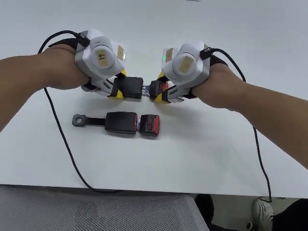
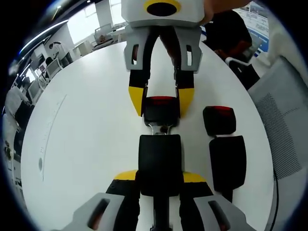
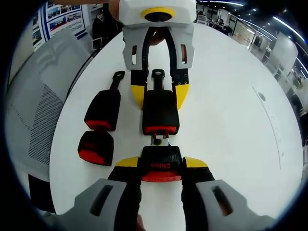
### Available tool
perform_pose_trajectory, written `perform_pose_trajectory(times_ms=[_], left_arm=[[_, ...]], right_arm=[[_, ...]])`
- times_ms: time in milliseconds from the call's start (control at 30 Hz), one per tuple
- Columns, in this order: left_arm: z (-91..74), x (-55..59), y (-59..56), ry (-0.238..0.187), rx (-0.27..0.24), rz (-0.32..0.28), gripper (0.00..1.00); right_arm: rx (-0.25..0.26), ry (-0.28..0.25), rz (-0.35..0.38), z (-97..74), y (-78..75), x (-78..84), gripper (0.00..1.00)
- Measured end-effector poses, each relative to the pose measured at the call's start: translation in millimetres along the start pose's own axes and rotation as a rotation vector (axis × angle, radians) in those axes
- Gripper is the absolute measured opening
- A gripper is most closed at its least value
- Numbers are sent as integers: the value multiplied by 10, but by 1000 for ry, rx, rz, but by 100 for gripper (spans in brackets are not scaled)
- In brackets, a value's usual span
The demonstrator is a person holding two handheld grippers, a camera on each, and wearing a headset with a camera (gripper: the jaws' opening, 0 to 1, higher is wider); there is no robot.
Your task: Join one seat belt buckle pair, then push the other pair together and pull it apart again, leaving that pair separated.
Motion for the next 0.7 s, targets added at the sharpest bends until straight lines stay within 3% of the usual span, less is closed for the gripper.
perform_pose_trajectory(times_ms=[700], left_arm=[[-11, -3, 8, -2, -5, 5, 31]], right_arm=[[5, -17, 17, 36, 2, -98, 29]])
Point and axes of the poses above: the centre of the closed fingertips' face, and the gripper's own axes: z roughly forward along the fingers, y roughly to its left, x roughly out of its underside, the point moved 3 cm from there along -z, roughly backward along the fingers, and after that the axes turned 14 degrees about y, right-handed, at the moved point
